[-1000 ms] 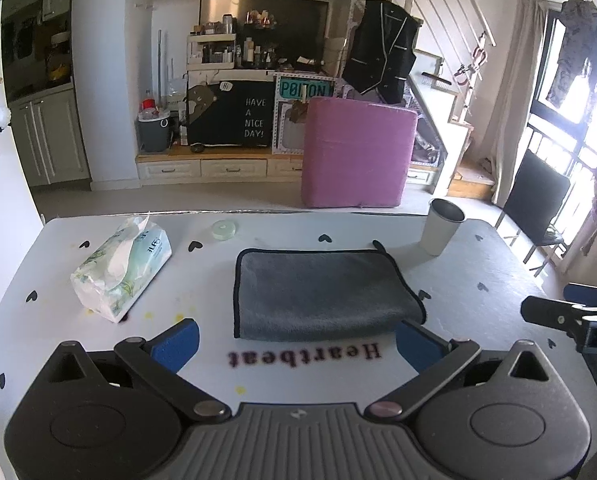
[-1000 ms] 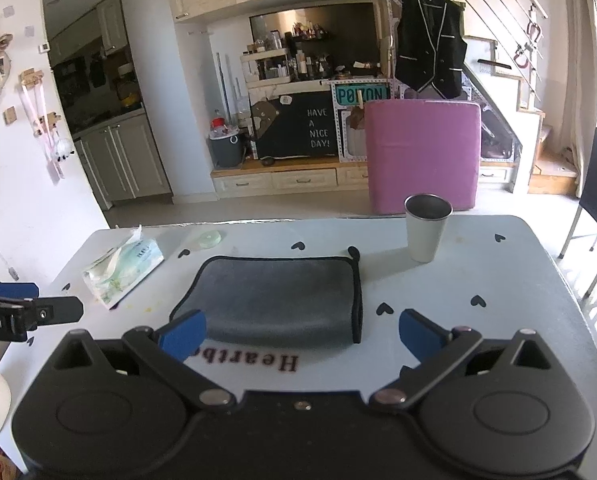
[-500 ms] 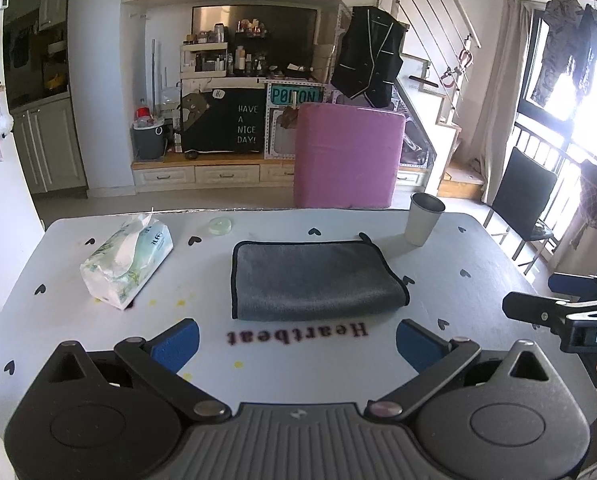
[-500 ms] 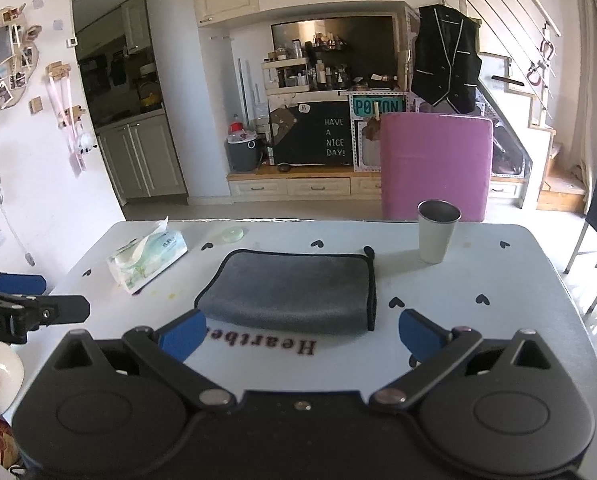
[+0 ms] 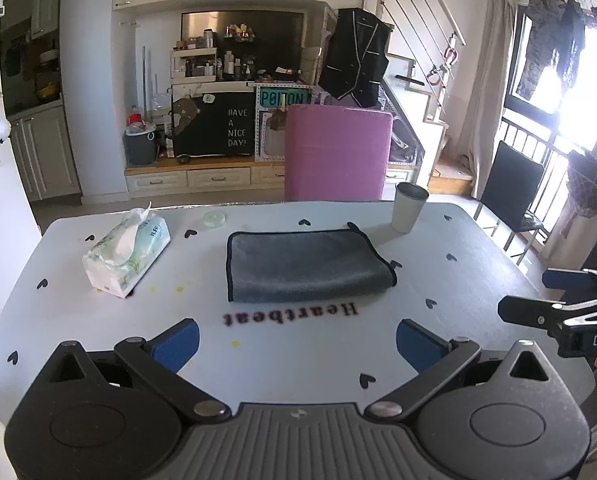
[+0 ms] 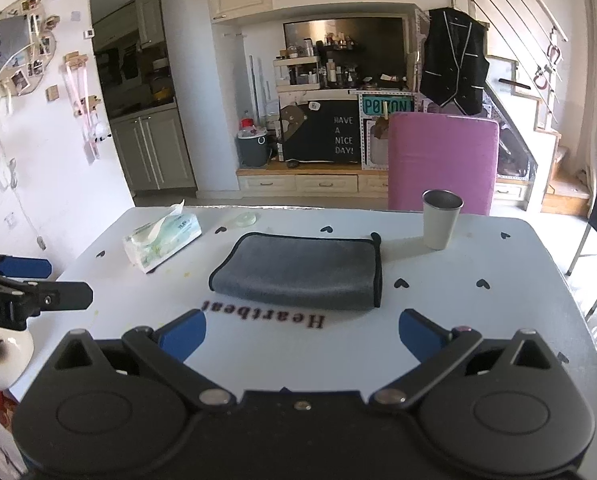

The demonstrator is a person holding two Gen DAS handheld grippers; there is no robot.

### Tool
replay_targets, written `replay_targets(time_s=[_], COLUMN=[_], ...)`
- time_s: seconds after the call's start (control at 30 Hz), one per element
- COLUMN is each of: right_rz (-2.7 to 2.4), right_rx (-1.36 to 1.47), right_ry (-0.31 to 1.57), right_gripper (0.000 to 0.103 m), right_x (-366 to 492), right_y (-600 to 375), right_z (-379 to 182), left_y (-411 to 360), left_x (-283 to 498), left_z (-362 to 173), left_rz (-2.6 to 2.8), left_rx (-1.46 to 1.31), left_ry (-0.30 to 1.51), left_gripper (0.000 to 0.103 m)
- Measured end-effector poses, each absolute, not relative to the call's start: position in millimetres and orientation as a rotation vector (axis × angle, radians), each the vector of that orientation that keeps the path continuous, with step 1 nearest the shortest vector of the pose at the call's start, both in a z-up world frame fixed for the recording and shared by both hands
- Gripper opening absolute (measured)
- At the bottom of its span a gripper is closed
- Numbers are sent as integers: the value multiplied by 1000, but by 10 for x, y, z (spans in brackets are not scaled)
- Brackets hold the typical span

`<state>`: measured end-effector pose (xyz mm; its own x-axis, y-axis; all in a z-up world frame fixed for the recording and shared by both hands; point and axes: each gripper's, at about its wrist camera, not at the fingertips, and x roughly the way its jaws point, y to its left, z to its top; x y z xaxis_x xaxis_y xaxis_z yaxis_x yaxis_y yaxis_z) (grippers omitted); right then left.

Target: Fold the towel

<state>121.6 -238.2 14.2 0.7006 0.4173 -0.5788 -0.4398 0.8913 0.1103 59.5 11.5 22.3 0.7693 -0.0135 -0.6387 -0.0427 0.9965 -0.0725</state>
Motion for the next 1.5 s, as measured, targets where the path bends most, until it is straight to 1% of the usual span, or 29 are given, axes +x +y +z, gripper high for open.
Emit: replay_targets(time_s=[0.9, 1.5], right_rz=[499, 502], right_rx=[-45, -60], right_ry=[620, 624], right_gripper=[103, 103], right_x=[593, 468], right_y=[-2519, -2536], right_z=[-46, -131], left_y=[8, -63], left_x=[87, -88], left_z=[-29, -141], left_rz=[8, -29], left_rx=[-64, -71], left_ry=[698, 708], left_gripper=[103, 103])
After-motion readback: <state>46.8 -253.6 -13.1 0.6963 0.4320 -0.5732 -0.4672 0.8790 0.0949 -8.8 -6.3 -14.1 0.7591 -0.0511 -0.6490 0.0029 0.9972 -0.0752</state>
